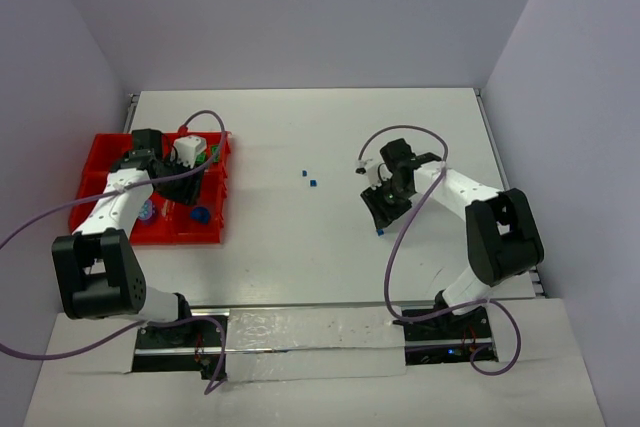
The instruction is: Sort the legos into containers by color
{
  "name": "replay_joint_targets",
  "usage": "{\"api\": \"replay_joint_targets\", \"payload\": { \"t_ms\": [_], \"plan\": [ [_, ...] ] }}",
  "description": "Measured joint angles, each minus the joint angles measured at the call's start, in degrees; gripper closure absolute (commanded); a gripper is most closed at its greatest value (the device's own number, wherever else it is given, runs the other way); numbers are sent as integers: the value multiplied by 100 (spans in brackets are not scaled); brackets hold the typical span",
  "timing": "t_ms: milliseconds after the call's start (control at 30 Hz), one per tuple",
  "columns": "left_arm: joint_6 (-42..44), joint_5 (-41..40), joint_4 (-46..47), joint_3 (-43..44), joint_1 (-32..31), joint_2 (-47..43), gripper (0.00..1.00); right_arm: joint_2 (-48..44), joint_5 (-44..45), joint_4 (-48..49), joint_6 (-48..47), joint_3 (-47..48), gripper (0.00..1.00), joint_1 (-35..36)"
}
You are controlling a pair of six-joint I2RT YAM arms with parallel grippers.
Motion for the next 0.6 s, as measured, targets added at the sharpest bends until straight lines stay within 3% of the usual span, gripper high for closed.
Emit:
{"api": "replay_joint_targets", "payload": {
  "t_ms": [67, 167, 433, 600],
  "plan": [
    [-14, 0, 30, 0, -2, -22, 38, 11, 20, 8, 59, -22, 46, 92],
    [-33, -1, 80, 0, -2, -56, 28, 39, 129, 37, 165, -92, 46, 215],
    [-116, -2, 153, 0, -9, -206, 27, 348, 493, 113, 373, -112, 49, 364],
    [-135, -3, 195, 0, -9, -270, 27, 477, 687, 155, 491, -93, 60, 477]
  ]
}}
